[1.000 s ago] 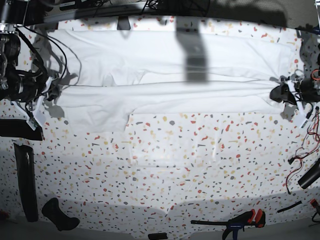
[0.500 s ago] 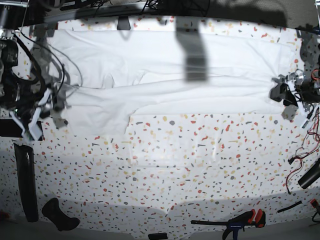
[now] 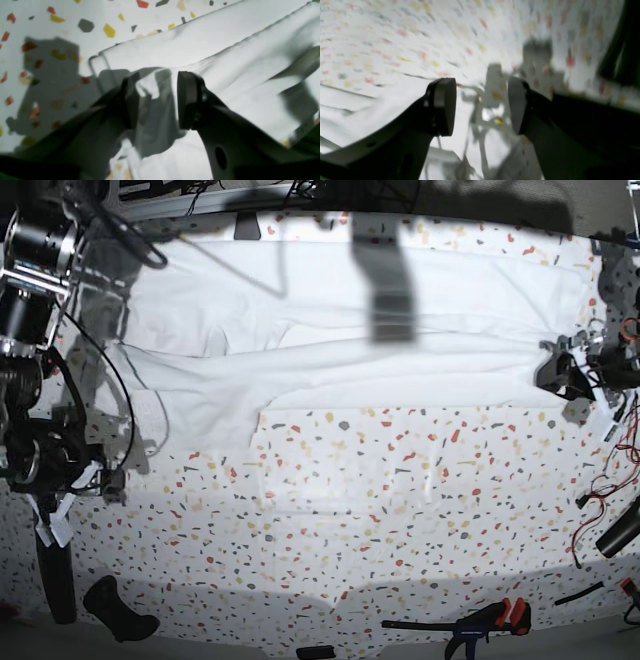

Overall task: Fold the T-shirt properly
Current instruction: 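Move the right gripper to the folded shirt's corner and grasp it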

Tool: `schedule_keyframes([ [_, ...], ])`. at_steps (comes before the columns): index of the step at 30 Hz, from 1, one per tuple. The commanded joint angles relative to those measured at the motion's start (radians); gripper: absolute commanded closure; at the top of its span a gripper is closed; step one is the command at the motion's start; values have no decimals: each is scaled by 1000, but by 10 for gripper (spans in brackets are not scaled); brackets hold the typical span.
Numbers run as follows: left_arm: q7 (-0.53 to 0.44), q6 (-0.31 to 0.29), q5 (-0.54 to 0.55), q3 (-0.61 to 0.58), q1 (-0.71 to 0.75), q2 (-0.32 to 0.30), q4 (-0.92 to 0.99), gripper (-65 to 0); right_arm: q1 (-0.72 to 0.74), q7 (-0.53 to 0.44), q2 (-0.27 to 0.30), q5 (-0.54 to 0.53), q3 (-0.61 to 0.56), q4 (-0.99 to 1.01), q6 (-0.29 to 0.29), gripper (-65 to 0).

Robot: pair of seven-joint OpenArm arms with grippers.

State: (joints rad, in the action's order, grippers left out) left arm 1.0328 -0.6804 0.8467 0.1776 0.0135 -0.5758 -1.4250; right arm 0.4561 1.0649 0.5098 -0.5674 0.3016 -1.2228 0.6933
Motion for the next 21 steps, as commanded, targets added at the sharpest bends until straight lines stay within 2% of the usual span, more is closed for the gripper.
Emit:
schedule_keyframes([
  [1,-10,0,18,11,-14,-10,-15,-241,52,-9,16,-11,6,28,5,-327],
  [6,-10,-1,18,11,-14,26,-15,-241,124,-31,14,-10,6,224,5,-327],
  [11,-10,-1,18,11,-14,29,-15,-241,142,-79,-4,33,6,369,5,-327],
  [18,-9,0,18,11,-13,29,-15,-241,142,-188,-80,48,6,453,5,-326],
  [21,-9,0,18,11,-13,29,-15,-241,142,-205,-117,124,6,454,5,-325],
])
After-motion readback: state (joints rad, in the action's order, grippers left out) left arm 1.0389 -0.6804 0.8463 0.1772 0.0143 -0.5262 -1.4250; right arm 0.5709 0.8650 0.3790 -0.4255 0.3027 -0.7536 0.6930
